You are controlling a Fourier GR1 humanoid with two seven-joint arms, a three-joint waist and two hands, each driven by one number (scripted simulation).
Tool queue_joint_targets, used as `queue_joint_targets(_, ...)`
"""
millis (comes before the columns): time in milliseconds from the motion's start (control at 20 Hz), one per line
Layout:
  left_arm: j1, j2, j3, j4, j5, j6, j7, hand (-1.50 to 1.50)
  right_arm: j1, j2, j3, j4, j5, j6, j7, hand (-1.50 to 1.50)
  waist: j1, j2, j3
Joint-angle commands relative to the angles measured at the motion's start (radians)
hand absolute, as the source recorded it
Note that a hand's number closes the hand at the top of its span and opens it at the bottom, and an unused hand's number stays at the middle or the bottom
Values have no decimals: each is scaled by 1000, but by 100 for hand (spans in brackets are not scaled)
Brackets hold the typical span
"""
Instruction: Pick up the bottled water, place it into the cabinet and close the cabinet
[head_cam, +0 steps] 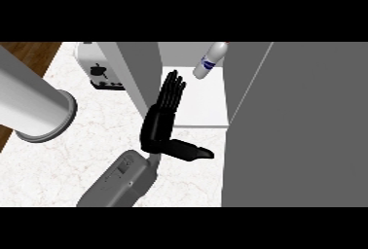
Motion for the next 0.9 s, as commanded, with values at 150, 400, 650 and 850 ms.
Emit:
queue_joint_targets(150, 190, 49, -89, -278, -18, 30, 93, 150, -24, -115, -7, -88, 43, 87, 23, 150, 3, 1, 0)
queue_joint_targets(400, 337, 197, -42, -404, 4, -11, 81, 150, 32, -238, -21, -128, 53, 173, 19, 150, 3, -1, 0)
queue_joint_targets(650, 427, 270, 3, -506, 18, -11, 81, -150, -24, -248, 120, -135, 207, 192, -9, 150, -5, -3, -1)
queue_joint_targets(850, 558, 348, 69, -574, 78, -73, 34, -150, -8, -293, 135, -179, 208, 203, -26, 150, -5, -5, -3)
